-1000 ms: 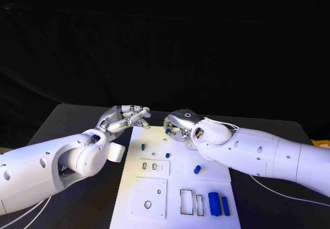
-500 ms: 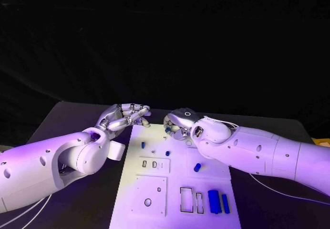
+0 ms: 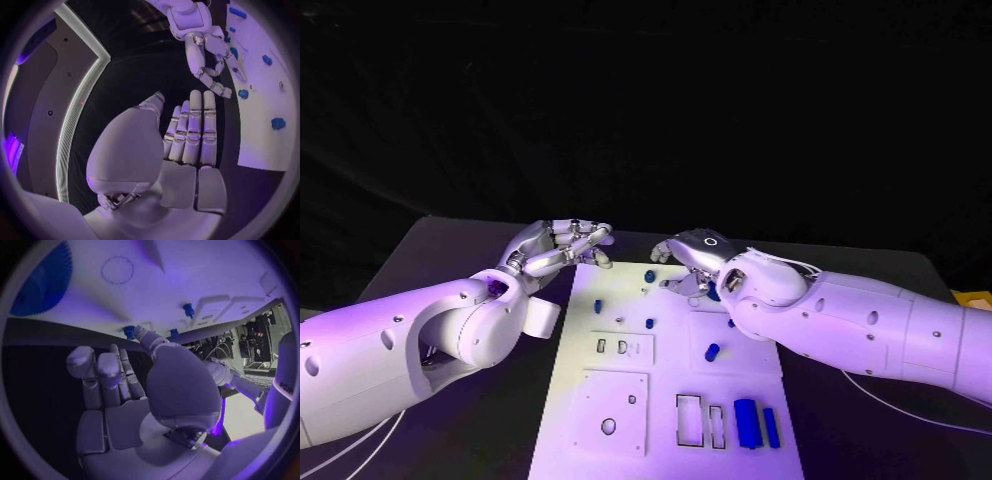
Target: Assemble the parts on the task board
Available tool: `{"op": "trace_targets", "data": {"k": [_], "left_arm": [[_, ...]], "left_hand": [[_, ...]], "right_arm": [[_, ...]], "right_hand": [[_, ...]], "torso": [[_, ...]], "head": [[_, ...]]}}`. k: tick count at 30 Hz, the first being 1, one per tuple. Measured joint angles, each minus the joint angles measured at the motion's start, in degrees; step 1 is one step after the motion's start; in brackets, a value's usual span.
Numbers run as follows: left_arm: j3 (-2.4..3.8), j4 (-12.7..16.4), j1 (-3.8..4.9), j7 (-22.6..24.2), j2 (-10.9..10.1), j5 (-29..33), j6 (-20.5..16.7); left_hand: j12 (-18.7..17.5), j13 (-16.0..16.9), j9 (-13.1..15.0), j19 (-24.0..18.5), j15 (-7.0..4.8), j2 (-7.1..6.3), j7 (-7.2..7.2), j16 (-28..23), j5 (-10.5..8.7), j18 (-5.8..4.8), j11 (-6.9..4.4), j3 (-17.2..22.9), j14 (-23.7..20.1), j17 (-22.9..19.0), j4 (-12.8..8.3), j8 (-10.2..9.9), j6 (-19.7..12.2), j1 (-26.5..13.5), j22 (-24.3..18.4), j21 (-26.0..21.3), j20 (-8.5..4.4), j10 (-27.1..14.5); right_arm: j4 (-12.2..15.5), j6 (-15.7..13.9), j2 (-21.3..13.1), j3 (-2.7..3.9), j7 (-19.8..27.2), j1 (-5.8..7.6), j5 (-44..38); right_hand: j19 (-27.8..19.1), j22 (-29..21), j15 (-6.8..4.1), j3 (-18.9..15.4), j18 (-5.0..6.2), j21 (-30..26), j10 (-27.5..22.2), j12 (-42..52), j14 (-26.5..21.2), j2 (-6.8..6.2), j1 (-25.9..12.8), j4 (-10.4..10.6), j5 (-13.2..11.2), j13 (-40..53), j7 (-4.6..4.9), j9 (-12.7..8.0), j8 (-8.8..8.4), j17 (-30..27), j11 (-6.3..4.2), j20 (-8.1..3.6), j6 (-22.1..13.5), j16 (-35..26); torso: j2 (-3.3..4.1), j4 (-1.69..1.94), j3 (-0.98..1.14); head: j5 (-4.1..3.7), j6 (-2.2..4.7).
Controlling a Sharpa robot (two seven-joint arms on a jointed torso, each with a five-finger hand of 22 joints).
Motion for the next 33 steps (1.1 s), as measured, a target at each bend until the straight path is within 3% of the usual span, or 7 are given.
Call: {"op": "trace_targets", "data": {"k": [4, 7, 12, 13, 16, 21, 33], "left_arm": [[0.00, -0.21, 0.00, -0.07, -0.18, 0.00, 0.02], [0.00, -0.39, 0.01, -0.13, -0.22, 0.00, 0.05], [0.00, -0.67, 0.02, -0.18, -0.20, 0.00, 0.12], [0.00, -0.73, 0.02, -0.18, -0.20, 0.00, 0.14], [0.00, -0.87, 0.02, -0.21, -0.19, 0.00, 0.20], [0.00, -1.07, 0.02, -0.26, -0.10, -0.01, 0.33], [-0.02, -1.36, 0.02, -0.39, 0.11, -0.01, 0.61]], "left_hand": [[0.00, 0.00, 0.00, -0.23, 0.08, -0.01, 0.00, 0.00, 0.00, -0.01, -0.01, 0.00, -0.08, 0.07, 0.00, 0.00, 0.00, -0.01, 0.00, 0.07, 0.06, 0.01], [0.00, 0.00, 0.00, -0.23, 0.21, -0.24, 0.00, 0.00, 0.00, -0.01, -0.01, 0.00, -0.21, 0.11, 0.00, 0.00, 0.00, -0.23, 0.00, 0.22, 0.06, 0.01], [0.00, 0.00, 0.00, -0.23, 0.21, -0.23, 0.00, 0.00, 0.00, 0.00, -0.01, 0.00, -0.21, 0.11, 0.00, 0.00, 0.00, -0.23, 0.00, 0.22, 0.06, 0.01], [0.00, 0.00, 0.00, -0.23, 0.21, -0.23, 0.00, 0.00, 0.00, -0.01, -0.01, 0.00, -0.21, 0.11, 0.00, 0.00, 0.00, -0.23, 0.00, 0.22, 0.07, 0.01], [0.00, 0.00, 0.00, -0.23, 0.21, -0.23, 0.00, 0.00, 0.00, 0.00, -0.01, 0.00, -0.21, 0.10, 0.00, 0.00, 0.00, -0.24, 0.00, 0.22, 0.07, 0.01], [0.00, 0.00, 0.01, -0.23, 0.21, -0.23, 0.00, 0.00, 0.00, 0.00, -0.01, 0.00, -0.21, 0.10, 0.00, 0.00, 0.00, -0.23, -0.01, 0.22, 0.06, 0.01], [0.01, 0.00, 0.01, -0.22, 0.21, -0.23, 0.00, 0.00, 0.00, 0.00, -0.01, 0.00, -0.21, 0.14, 0.00, 0.00, 0.00, -0.23, 0.04, 0.22, 0.07, 0.01]], "right_arm": [[5.02, -1.29, -5.64, 0.31, 0.21, 0.32, 1.31], [7.76, -1.93, -9.16, 0.42, 0.37, 0.53, 3.12], [11.74, -1.92, -15.13, 0.55, 0.45, 0.73, 9.11], [12.07, -1.70, -15.95, 0.57, 0.42, 0.76, 10.21], [12.28, -0.39, -17.77, 0.57, 0.08, 0.79, 13.51], [11.42, 2.65, -18.27, 0.58, -0.65, 0.82, 17.14], [6.55, 7.07, -14.35, 0.44, -1.82, 0.48, 20.39]], "right_hand": [[3.85, 5.40, -0.35, -0.24, -0.69, 3.83, 4.49, 3.58, 1.77, 0.00, 0.00, 1.31, 0.94, 0.29, 0.81, 0.20, 0.70, 3.76, -0.50, -0.37, 2.61, 3.09], [6.51, 9.58, -0.81, 0.59, -1.77, 6.90, 9.44, 6.31, 2.22, 0.00, 0.00, 2.10, 2.25, 1.13, 0.65, 0.28, 1.21, 6.90, -1.14, -0.78, 4.44, 5.51], [8.29, 13.02, -1.51, 1.45, -1.87, 9.39, 15.30, 10.05, 2.19, -0.64, 0.60, 2.35, 4.00, 3.25, 0.12, 0.28, 1.56, 9.51, -2.40, -1.70, 5.36, 7.66], [9.14, 14.17, -2.06, 1.38, -2.39, 10.26, 17.60, 12.65, 2.25, -1.48, 0.49, 2.32, 4.66, 4.98, -0.21, 0.30, 1.56, 10.72, -2.91, -2.00, 5.69, 8.52], [11.30, 14.97, -2.58, -1.02, -3.22, 13.12, 15.13, 29.62, 2.29, -2.33, -0.10, 2.79, 6.55, 20.45, -0.94, 1.21, 3.13, 17.98, -3.63, -2.47, 3.93, 13.35], [12.59, 14.98, -2.11, -2.69, -4.09, 15.33, 16.22, 52.48, 2.27, -2.33, -0.10, 4.42, 7.10, 45.57, -0.16, 2.31, 5.17, 22.24, -2.63, -1.78, 0.49, 17.56], [12.79, 14.97, -1.71, -3.21, -4.09, 15.54, 17.78, 58.30, 2.27, -2.33, -0.10, 4.93, 7.54, 52.85, 0.33, 2.57, 6.04, 22.27, -2.07, -1.58, -1.03, 19.21]], "torso": [[-0.24, -0.35, 0.05], [-0.46, -0.66, 0.13], [-0.75, -1.03, 0.26], [-0.78, -1.09, 0.29], [-0.87, -1.26, 0.41], [-0.92, -1.40, 0.56], [-0.66, -1.16, 0.63]], "head": [[0.15, 0.12], [0.18, 0.20], [0.19, 0.22], [0.18, 0.22], [0.15, 0.18], [0.03, 0.01], [0.19, -0.38]]}}
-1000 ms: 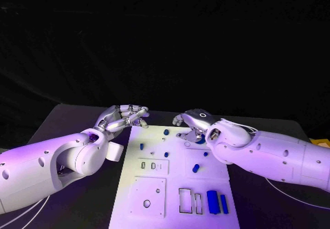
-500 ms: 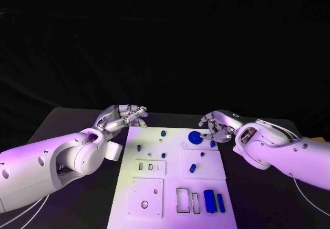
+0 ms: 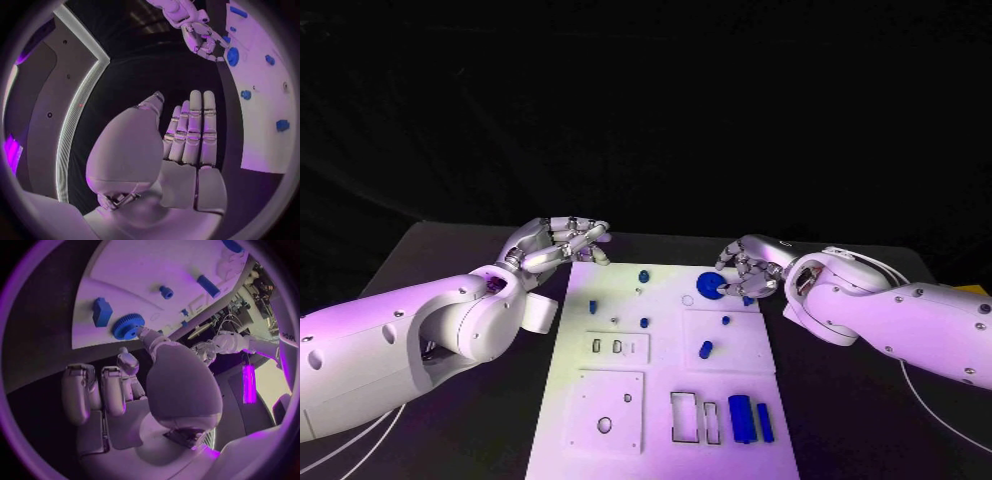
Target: Assemble the parts on the task board
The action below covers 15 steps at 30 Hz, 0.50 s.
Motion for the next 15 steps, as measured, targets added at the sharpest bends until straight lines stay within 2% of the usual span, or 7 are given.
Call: {"op": "trace_targets", "data": {"k": [9, 15], "left_arm": [[0.00, -0.08, 0.00, -0.13, 0.01, 0.00, 0.14], [0.00, -0.08, 0.00, -0.19, 0.05, 0.00, 0.20]], "left_hand": [[0.00, 0.00, 0.00, 0.00, 0.00, 0.00, 0.00, 0.00, 0.00, 0.00, 0.00, 0.00, 0.00, -0.01, 0.00, 0.00, 0.00, 0.00, -0.01, 0.00, 0.00, 0.00], [0.00, 0.00, 0.00, 0.00, 0.00, 0.00, 0.00, 0.00, 0.00, 0.00, 0.00, 0.00, 0.00, -0.01, 0.00, 0.00, 0.00, 0.00, -0.01, 0.00, 0.00, 0.00]], "right_arm": [[-2.58, 1.18, 2.22, -0.08, -0.23, -0.20, 0.63], [-3.20, 1.43, 2.83, -0.06, -0.24, -0.23, 0.75]], "right_hand": [[0.00, -0.01, 0.09, 0.14, 0.00, 0.20, 0.41, 1.20, -0.09, 0.00, 0.00, 0.20, 0.00, 1.71, 0.17, 0.09, 0.20, -0.01, -0.01, 0.00, -0.17, 0.23], [0.00, -0.01, 0.09, 0.14, 0.00, 0.20, 0.58, 1.72, -0.09, 0.02, 0.02, 0.20, 0.22, 2.20, 0.04, 0.20, 0.45, -0.01, 0.16, 0.00, -0.45, 0.23]], "torso": [[0.15, 0.11, 0.03], [0.19, 0.10, 0.01]], "head": [[0.06, -0.28], [0.12, -0.55]]}}
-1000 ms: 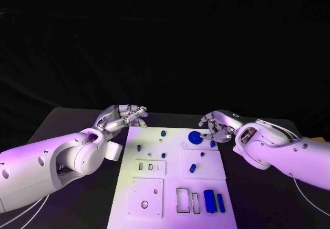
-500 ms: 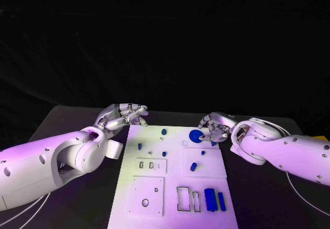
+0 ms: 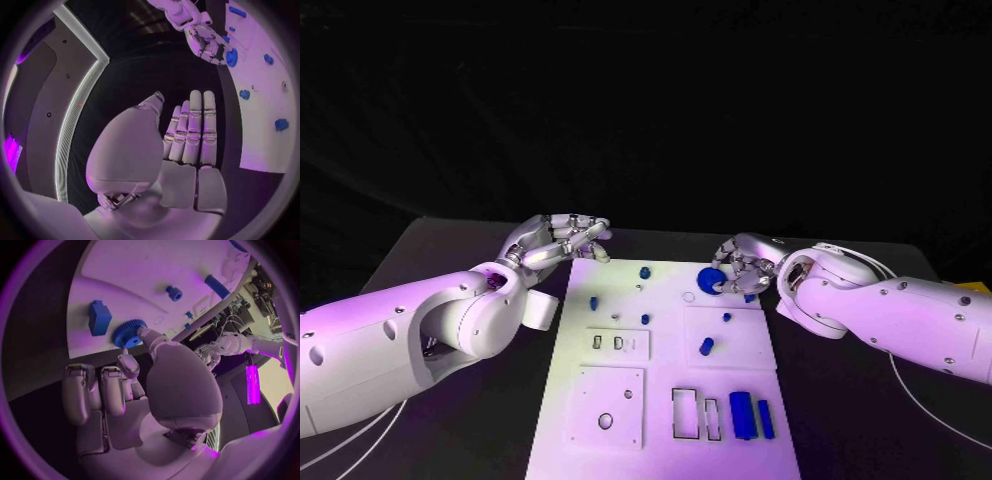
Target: Assemble the parts on the task board
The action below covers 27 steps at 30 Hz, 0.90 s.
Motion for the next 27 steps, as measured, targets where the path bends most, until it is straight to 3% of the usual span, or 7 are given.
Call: {"op": "trace_targets", "data": {"k": [4, 7, 10, 14, 16, 27], "left_arm": [[0.00, -0.02, 0.00, -0.03, 0.00, 0.00, 0.03], [0.00, -0.06, 0.00, -0.06, 0.00, 0.00, 0.06], [0.00, -0.06, 0.00, -0.12, -0.02, 0.00, 0.14], [0.00, -0.06, 0.00, -0.20, -0.05, 0.00, 0.26], [0.00, -0.06, 0.00, -0.26, -0.05, 0.00, 0.34], [0.00, -0.16, 0.00, -0.45, -0.04, 0.00, 0.58]], "left_hand": [[-0.28, 0.00, 0.00, -0.21, 0.00, 0.00, 0.00, 0.00, 0.00, 0.00, 0.00, 0.00, 0.00, 0.10, 0.00, -0.21, 0.00, 0.00, 0.00, 0.00, 0.21, 0.00], [-0.28, 0.00, 0.00, -0.21, -0.12, 0.00, 0.00, 0.00, 0.00, 0.00, 0.00, 0.00, -0.12, 0.10, 0.00, -0.21, 0.00, 0.00, 0.01, 0.00, 0.21, 0.00], [-0.28, 0.00, 0.00, -0.21, -0.21, 0.00, 0.00, 0.00, 0.00, 0.00, 0.00, 0.00, -0.21, 0.10, 0.00, -0.21, 0.00, 0.00, 0.05, 0.00, 0.21, 0.00], [-0.28, 0.00, 0.00, -0.21, 0.00, 0.00, 0.00, 0.00, 0.00, 0.00, 0.00, 0.00, -0.41, 0.19, 0.00, -0.21, 0.00, 0.00, 0.05, 0.00, 0.21, 0.00], [-0.28, 0.00, 0.00, -0.21, 0.00, 0.00, 0.00, 0.00, 0.00, 0.00, 0.00, 0.00, -0.41, 0.19, 0.00, -0.21, 0.00, 0.00, 0.05, 0.00, 0.21, 0.00], [-0.28, 0.00, 0.00, -0.35, 0.00, 0.00, 0.00, 0.00, 0.00, 0.00, 0.22, 0.00, -0.41, 0.18, 0.00, -0.21, 0.00, 0.00, 0.05, 0.00, 0.07, -0.21]], "right_arm": [[0.00, 0.03, 0.27, 0.02, 0.03, -0.05, 0.00], [0.01, 0.03, 0.36, 0.02, 0.06, -0.08, 0.00], [0.01, 0.01, 0.43, 0.02, 0.09, -0.08, -0.02], [0.01, -0.13, 0.47, 0.02, 0.11, -0.10, -0.20], [0.12, -0.32, 0.48, 0.02, 0.11, -0.14, -0.49], [1.41, -2.56, 0.66, -0.13, -0.26, -0.43, -4.13]], "right_hand": [[0.00, -0.01, 0.00, 0.16, 0.00, 0.22, 0.66, 0.95, 0.00, 0.37, 0.37, 0.16, 0.00, 1.09, 0.00, 0.12, 0.66, 0.00, 0.04, 0.00, 0.00, 0.22], [0.00, -0.01, 0.00, 0.49, 0.00, 1.17, 3.78, 4.27, 0.00, 0.61, 0.58, 0.46, 0.00, 5.18, -0.22, 0.46, 1.80, -0.01, -0.23, 0.00, 0.99, 0.93], [0.00, -0.01, 0.00, 1.39, -0.91, 2.00, 6.75, 7.72, 0.00, 1.25, 0.76, 0.20, -0.01, 9.47, -0.64, 1.03, 3.22, -0.01, -0.67, 0.00, 3.18, 1.33], [0.00, -0.01, -0.23, 3.29, -0.92, 2.43, 8.24, 9.57, 0.23, 1.97, 1.51, -0.58, -3.13, 11.15, -1.40, 1.38, 4.14, -0.01, -1.62, 0.00, 4.94, 1.33], [0.08, -0.01, -0.35, 3.74, -0.92, 2.67, 8.62, 9.99, 0.10, 2.09, 1.63, -0.88, -3.38, 11.18, -1.45, 1.64, 4.54, -0.01, -1.63, -0.08, 5.17, 1.33], [-0.01, -0.02, -0.64, 4.76, -0.92, 3.09, 9.04, 10.31, 0.21, 2.36, 1.86, -1.10, -2.78, 11.18, -1.45, 1.64, 4.78, -0.02, -1.81, -0.43, 5.17, 1.55]], "torso": [[-0.01, -0.04, 0.02], [-0.03, -0.04, 0.04], [-0.04, -0.04, 0.03], [-0.03, -0.08, 0.03], [-0.03, -0.08, 0.04], [-0.02, 0.00, 0.04]], "head": [[0.05, -0.18], [0.03, -0.24], [-0.05, -0.46], [-0.11, -0.57], [-0.12, -0.62], [-0.16, -0.58]]}}
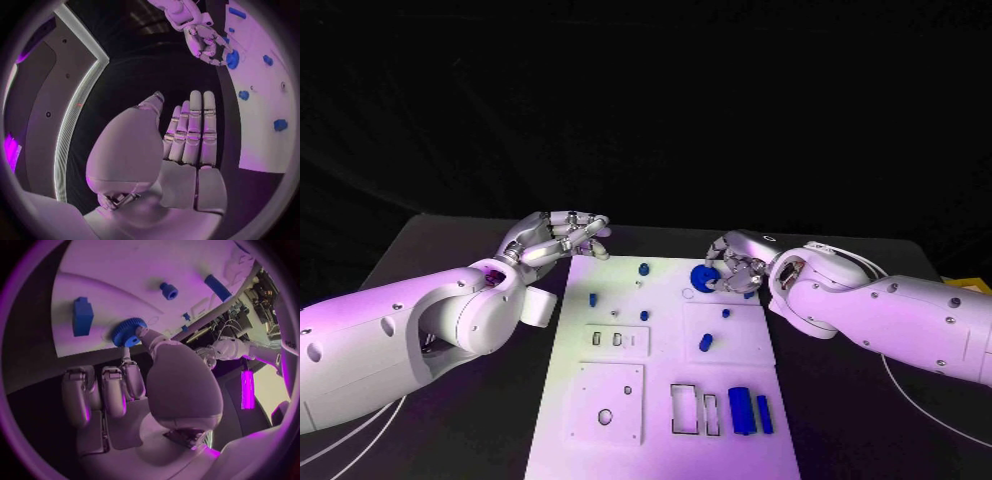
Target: Assemble the parts on the task board
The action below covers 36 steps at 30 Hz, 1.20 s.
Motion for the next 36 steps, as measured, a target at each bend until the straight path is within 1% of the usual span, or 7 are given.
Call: {"op": "trace_targets", "data": {"k": [4, 9, 12, 17, 22, 29, 36], "left_arm": [[0.00, -0.11, 0.00, -0.05, 0.00, 0.00, 0.07], [0.00, -0.26, 0.00, -0.11, 0.00, 0.00, 0.14], [0.00, -0.34, 0.00, -0.14, 0.09, 0.00, 0.17], [0.00, -0.41, 0.00, -0.18, 0.29, 0.00, 0.23], [0.00, -0.47, 0.00, -0.21, 0.38, 0.00, 0.27], [0.00, -0.47, 0.00, -0.26, 0.46, 0.00, 0.33], [0.00, -0.46, 0.00, -0.29, 0.52, -0.01, 0.35]], "left_hand": [[0.00, 0.00, 0.00, -0.07, 0.00, 0.00, 0.00, 0.00, 0.00, 0.00, -0.01, 0.00, 0.00, 0.00, 0.00, 0.00, 0.00, 0.00, 0.00, 0.00, -0.07, 0.01], [0.00, 0.00, 0.00, -0.07, 0.00, 0.00, 0.00, 0.00, 0.00, 0.00, -0.22, 0.16, 0.00, 0.07, 0.16, 0.00, 0.00, 0.00, 0.03, 0.00, -0.07, -0.21], [0.00, 0.00, 0.00, -0.07, 0.00, 0.00, 0.00, 0.00, 0.00, 0.00, -0.23, 0.16, 0.00, 0.09, 0.16, 0.00, 0.00, 0.00, 0.05, 0.00, -0.07, -0.21], [0.00, 0.00, 0.00, -0.06, 0.00, 0.00, 0.00, 0.00, 0.00, 0.00, -0.23, 0.16, 0.00, 0.09, 0.16, 0.00, 0.00, 0.00, 0.05, 0.00, -0.06, -0.21], [0.00, 0.00, 0.00, -0.06, 0.00, 0.00, 0.00, 0.00, 0.00, 0.00, -0.23, 0.16, 0.00, 0.08, 0.16, 0.00, 0.00, 0.00, 0.05, 0.00, -0.06, -0.21], [0.00, 0.00, 0.00, -0.27, 0.00, 0.00, 0.00, 0.00, 0.00, 0.00, -0.23, 0.33, 0.00, 0.14, -0.01, 0.00, 0.00, 0.00, 0.05, 0.00, 0.15, -0.21], [0.00, 0.00, 0.00, -0.27, 0.00, 0.00, 0.00, 0.00, 0.00, 0.00, -0.23, 0.32, 0.00, 0.14, -0.01, 0.00, 0.00, 0.00, 0.04, 0.00, 0.15, -0.20]], "right_arm": [[1.25, -1.22, -0.27, -0.02, -0.22, -0.04, -1.28], [4.89, -3.24, -0.34, -0.01, -0.97, 0.02, -4.70], [6.44, -4.11, 0.45, 0.05, -1.66, 0.16, -7.46], [7.60, -4.92, 2.72, 0.06, -2.91, 0.25, -11.50], [7.42, -5.21, 4.92, 0.05, -3.96, 0.26, -14.12], [5.53, -5.32, 8.03, -0.08, -5.46, -0.12, -16.58], [3.46, -5.32, 10.47, -0.18, -6.42, -0.52, -17.99]], "right_hand": [[0.00, 0.00, 0.00, 0.32, 0.00, 0.00, 0.02, 0.04, 0.00, 0.15, -0.15, 0.14, 0.24, 0.00, 0.00, 0.00, 0.00, 0.00, -0.03, 0.00, 0.00, 0.00], [0.00, -0.01, 0.00, 0.62, 0.00, 0.37, 0.21, 0.04, 0.00, 0.34, -1.03, 0.44, 0.24, -0.01, -0.01, 0.00, 0.00, 0.00, -0.21, 0.00, -0.01, 0.00], [0.00, -0.01, 0.00, 0.63, 0.01, 0.67, 0.21, 0.04, 0.00, 0.17, -1.32, 0.45, 0.24, -0.01, -0.01, 0.00, 0.00, -0.01, -0.21, 0.01, -0.01, 0.00], [0.00, 0.03, 0.00, 0.62, 0.00, 0.67, 0.21, 0.03, 0.00, 0.04, -1.44, 0.45, 0.23, -0.01, -0.01, 0.00, 0.05, -0.01, -0.21, 0.01, -0.01, 0.00], [0.00, 0.04, 0.00, 0.62, 0.01, 0.67, 0.21, 0.03, 0.00, 0.04, -1.44, 0.45, 0.22, -0.02, -0.02, 0.00, 0.05, -0.01, -0.21, 0.01, -0.02, 0.00], [0.00, 0.03, 0.00, 0.79, 0.01, 0.67, 0.20, 0.03, 0.00, 0.04, -1.44, 0.63, 0.19, -0.03, -0.02, 0.01, 0.04, -0.02, -0.21, 0.01, -0.02, 0.00], [0.00, 0.03, 0.00, 0.79, 0.01, 0.67, 0.20, 0.03, 0.00, 0.03, -1.45, 0.63, 0.18, -0.03, -0.02, 0.01, -0.01, -0.02, -0.21, 0.01, -0.02, 0.00]], "torso": [[-0.01, 0.01, 0.01], [-0.02, -0.04, 0.06], [-0.02, -0.04, 0.05], [-0.02, 0.02, 0.05], [0.02, 0.06, 0.03], [0.07, 0.04, -0.04], [0.10, 0.05, -0.04]], "head": [[0.14, 0.12], [0.39, 0.27], [0.40, 0.35], [0.36, 0.48], [0.36, 0.49], [0.28, 0.39], [0.37, 0.37]]}}
